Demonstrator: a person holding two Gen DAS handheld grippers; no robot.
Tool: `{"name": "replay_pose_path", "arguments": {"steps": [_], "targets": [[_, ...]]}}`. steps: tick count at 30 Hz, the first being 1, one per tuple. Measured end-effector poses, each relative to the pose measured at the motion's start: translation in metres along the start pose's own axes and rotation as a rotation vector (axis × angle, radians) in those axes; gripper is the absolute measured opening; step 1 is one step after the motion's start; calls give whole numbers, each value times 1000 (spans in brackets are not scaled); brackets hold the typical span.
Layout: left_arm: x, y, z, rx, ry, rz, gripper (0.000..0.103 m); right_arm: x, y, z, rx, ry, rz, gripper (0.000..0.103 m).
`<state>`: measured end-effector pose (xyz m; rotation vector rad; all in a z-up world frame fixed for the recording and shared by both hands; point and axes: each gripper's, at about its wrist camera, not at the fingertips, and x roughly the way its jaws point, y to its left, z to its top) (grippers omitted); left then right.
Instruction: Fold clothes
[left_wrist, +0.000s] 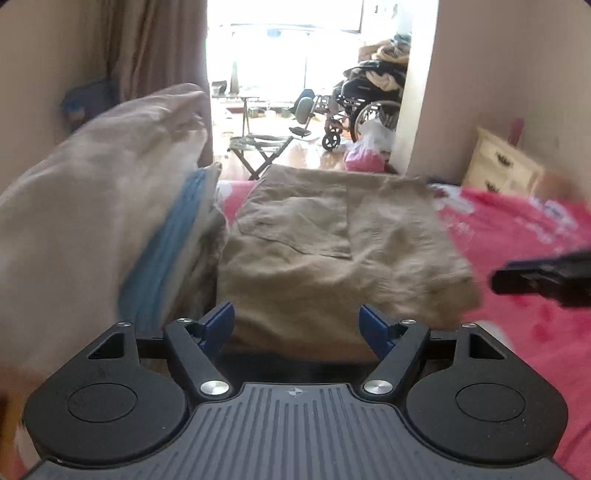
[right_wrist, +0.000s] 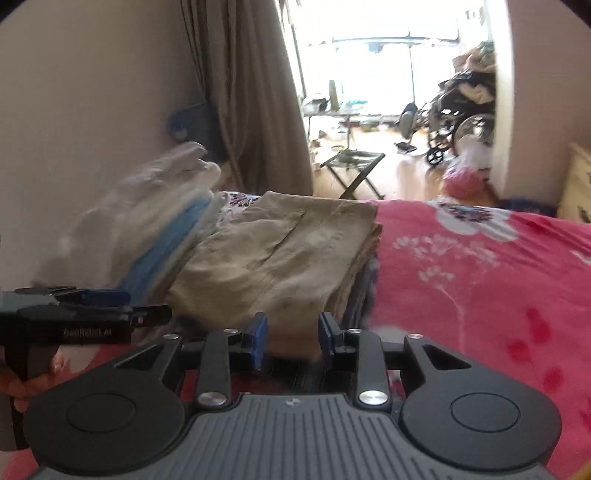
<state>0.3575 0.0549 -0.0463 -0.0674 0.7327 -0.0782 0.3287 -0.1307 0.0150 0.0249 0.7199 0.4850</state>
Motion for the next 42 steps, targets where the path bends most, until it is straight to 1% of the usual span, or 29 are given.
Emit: {"name": "replay_pose_path", "arguments": {"steps": [1, 3, 5, 7, 9, 11, 15, 17, 18, 20, 24, 26, 28, 34, 42], "targets": [[-15, 1, -4, -26, 13, -14, 76, -15, 7, -9, 2, 8, -15, 38], [-43, 6, -15, -112, 66, -50, 77, -43, 23, -27, 6, 23, -40, 40], [-70, 11, -29, -224, 127, -95, 77, -73, 30, -42, 45, 25, -19, 41], [-93, 15, -43, -310, 167, -127, 77, -104, 42, -58, 74, 12, -7, 42], [-128, 12, -61, -352, 187, -147, 78, -129, 56, -71, 74, 6, -6, 43], [-156, 8, -76, -372, 205, -163, 78, -152, 68, -82, 77, -1, 2, 43], [-203, -1, -98, -381, 231, -194, 79, -193, 92, -100, 79, -26, 29, 43], [-225, -7, -107, -358, 217, -201, 80, -211, 102, -108, 70, -47, 25, 45], [-235, -10, -110, -343, 207, -199, 82, -221, 107, -113, 71, -57, 27, 47], [-254, -14, -116, -313, 188, -191, 84, -235, 115, -121, 69, -65, 22, 47], [-280, -17, -126, -299, 175, -196, 88, -257, 127, -132, 65, -82, 11, 48], [-290, -18, -129, -290, 167, -191, 89, -265, 130, -136, 71, -87, 11, 49], [-298, -20, -130, -278, 160, -194, 95, -271, 134, -138, 69, -86, 2, 49], [-315, -27, -135, -222, 124, -196, 102, -275, 138, -146, 81, -90, -4, 49], [-314, -32, -138, -192, 130, -196, 103, -274, 137, -152, 99, -75, -15, 49]]}}
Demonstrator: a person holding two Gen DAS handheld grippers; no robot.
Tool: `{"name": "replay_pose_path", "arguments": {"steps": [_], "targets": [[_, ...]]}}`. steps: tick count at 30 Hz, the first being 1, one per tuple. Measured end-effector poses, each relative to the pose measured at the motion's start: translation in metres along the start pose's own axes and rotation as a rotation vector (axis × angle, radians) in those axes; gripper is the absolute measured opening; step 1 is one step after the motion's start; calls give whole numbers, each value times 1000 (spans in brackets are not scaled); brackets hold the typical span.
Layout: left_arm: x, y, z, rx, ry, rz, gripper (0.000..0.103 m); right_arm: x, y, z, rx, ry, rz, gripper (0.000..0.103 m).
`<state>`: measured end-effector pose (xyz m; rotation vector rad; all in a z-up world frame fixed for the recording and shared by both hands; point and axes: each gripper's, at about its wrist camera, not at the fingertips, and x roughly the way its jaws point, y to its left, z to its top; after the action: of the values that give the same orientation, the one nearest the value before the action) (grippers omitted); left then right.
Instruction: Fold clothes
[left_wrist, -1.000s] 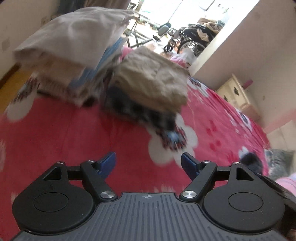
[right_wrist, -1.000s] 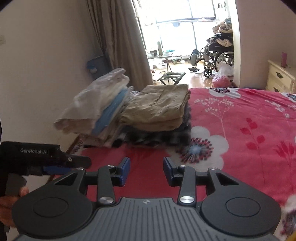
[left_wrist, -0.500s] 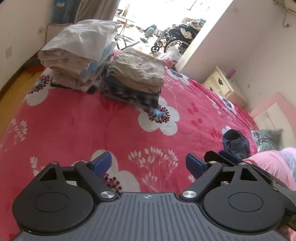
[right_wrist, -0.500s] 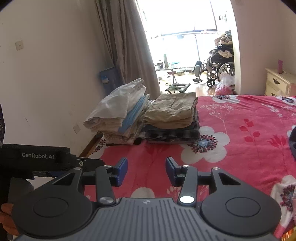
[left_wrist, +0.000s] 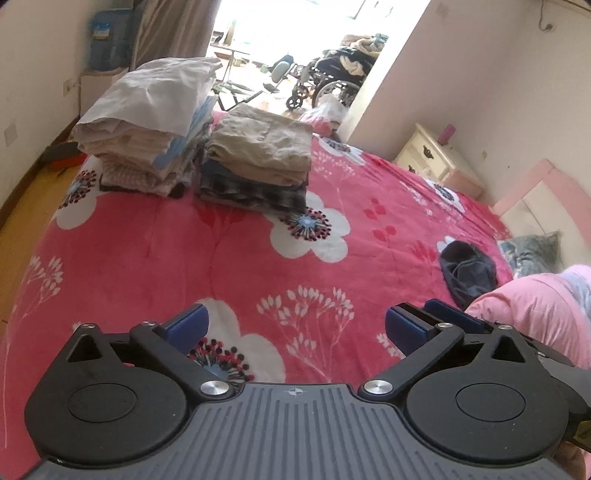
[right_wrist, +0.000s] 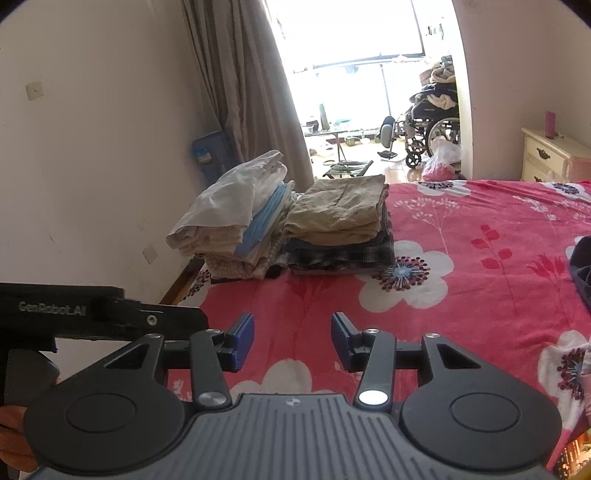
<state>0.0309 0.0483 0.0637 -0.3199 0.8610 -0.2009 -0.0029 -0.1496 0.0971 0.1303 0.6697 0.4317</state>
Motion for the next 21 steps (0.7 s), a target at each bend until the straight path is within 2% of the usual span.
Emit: {"name": "replay_pose_path", "arguments": {"steps": [5, 10, 16, 21], "targets": [[-2, -7, -1, 39, -20, 6, 103, 0, -3, 0, -4, -1, -23, 51], [1, -16, -3, 74, -29, 48, 103, 3, 0, -1, -48, 8, -71, 53], [12, -16, -4, 41, -46, 132, 103, 7, 6, 2, -102, 10, -114, 58], [12, -10, 0, 8, -92, 240, 103, 11, 4, 8, -114, 16, -132, 61]]}}
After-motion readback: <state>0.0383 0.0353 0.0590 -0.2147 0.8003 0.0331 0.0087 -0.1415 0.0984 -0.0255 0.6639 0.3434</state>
